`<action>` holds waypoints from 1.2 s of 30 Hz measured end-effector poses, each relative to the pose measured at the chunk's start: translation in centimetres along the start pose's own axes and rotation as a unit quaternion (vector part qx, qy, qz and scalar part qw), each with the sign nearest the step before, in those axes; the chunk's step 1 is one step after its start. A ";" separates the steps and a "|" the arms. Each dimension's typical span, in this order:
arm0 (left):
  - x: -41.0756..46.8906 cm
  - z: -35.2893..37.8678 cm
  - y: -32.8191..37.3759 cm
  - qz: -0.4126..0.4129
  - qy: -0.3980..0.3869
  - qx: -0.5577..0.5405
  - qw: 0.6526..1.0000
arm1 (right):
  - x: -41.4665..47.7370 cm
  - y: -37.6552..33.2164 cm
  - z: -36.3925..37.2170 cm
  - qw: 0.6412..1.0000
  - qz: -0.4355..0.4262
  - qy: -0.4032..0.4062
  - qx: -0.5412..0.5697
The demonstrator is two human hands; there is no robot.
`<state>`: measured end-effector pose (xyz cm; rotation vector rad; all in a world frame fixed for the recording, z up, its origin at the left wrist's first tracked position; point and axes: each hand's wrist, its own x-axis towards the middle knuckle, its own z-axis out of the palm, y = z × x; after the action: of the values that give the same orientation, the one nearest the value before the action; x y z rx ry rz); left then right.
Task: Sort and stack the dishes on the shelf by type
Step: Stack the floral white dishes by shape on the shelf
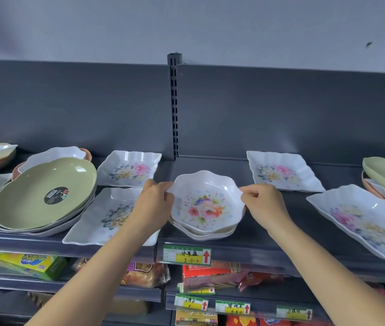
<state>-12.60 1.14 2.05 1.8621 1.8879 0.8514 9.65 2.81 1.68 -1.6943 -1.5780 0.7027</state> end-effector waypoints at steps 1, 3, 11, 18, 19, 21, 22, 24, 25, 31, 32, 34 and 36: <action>0.1 0.0 0.0 0.003 -0.001 0.002 1.000 | -0.2 -0.1 -0.1 1.000 0.000 0.003 -0.002; 0.4 0.1 -0.1 0.009 -0.006 0.017 1.000 | -0.6 -0.1 -0.2 1.000 -0.005 0.003 -0.007; 2.4 0.5 -0.4 0.034 -0.009 0.064 0.997 | -1.8 0.3 -0.5 0.999 0.005 0.011 -0.035; 1.5 -0.1 -0.6 -0.016 -0.020 0.017 1.000 | -2.1 1.0 -0.8 0.983 0.115 -0.069 0.125; 1.1 -0.4 -0.6 -0.032 -0.029 -0.004 0.999 | -2.3 1.0 -0.9 0.973 0.135 -0.093 0.166; 0.2 -1.2 -0.6 -0.073 -0.060 -0.049 0.994 | -2.5 0.9 -0.9 0.962 0.141 -0.120 0.202; -0.1 -1.5 -0.7 -0.090 -0.082 -0.065 0.990 | -2.5 0.8 -0.9 0.961 0.135 -0.122 0.206; -0.5 -1.7 -1.0 -0.100 -0.114 -0.078 0.985 | -2.6 0.8 -0.8 0.965 0.124 -0.115 0.201; -0.5 -1.7 -1.2 -0.099 -0.120 -0.076 0.985 | -2.5 0.8 -0.7 0.966 0.123 -0.111 0.197; 0.8 -1.0 -1.2 -0.074 -0.079 -0.078 0.991 | -2.1 0.5 -0.4 0.970 0.129 -0.092 0.182; 1.1 -0.8 -1.2 -0.070 -0.074 -0.075 0.992 | -2.0 0.5 -0.3 0.971 0.129 -0.088 0.180; 1.7 -0.5 -1.1 -0.068 -0.068 -0.068 0.993 | -1.8 0.6 -0.2 0.972 0.131 -0.081 0.178; 2.1 -0.4 -1.0 -0.061 -0.061 -0.053 0.995 | -1.7 0.6 -0.2 0.971 0.135 -0.078 0.182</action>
<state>-13.76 3.20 2.03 1.6775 1.8247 0.7641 9.97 1.14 1.22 -1.6165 -1.2321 1.2100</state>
